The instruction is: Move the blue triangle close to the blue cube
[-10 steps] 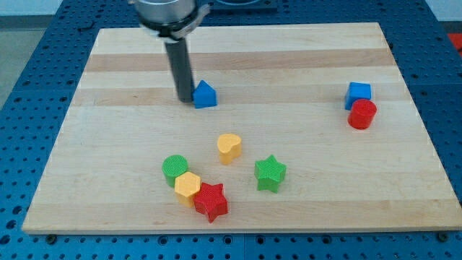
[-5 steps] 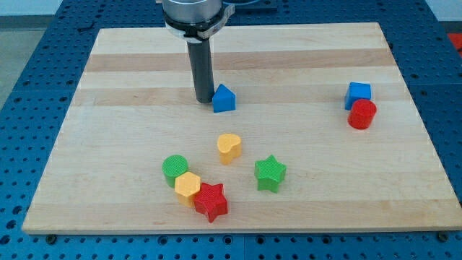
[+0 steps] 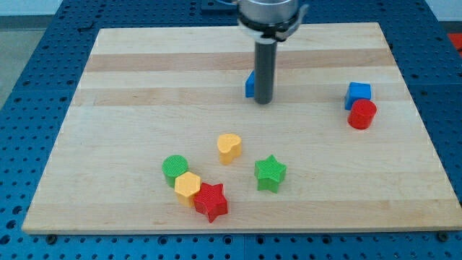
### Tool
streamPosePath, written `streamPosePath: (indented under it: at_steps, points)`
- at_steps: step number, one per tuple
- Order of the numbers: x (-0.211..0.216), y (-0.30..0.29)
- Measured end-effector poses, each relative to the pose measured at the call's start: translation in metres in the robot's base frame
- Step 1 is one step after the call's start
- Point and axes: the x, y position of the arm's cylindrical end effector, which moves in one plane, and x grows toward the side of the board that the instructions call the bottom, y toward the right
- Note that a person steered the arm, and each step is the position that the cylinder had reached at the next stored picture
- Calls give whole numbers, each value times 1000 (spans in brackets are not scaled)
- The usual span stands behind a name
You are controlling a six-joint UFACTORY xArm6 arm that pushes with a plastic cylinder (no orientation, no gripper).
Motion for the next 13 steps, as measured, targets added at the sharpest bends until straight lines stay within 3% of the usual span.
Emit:
streamPosePath:
  at_steps: [1, 3, 4, 5, 7, 8, 10, 11, 12, 13]
  points:
    - [-1, 9]
    - [19, -56]
    - [-14, -71]
    - [-36, -61]
    - [-29, 27]
    - [-29, 35]
    - [-2, -19]
    - [32, -52]
    - [43, -42]
    - [21, -4]
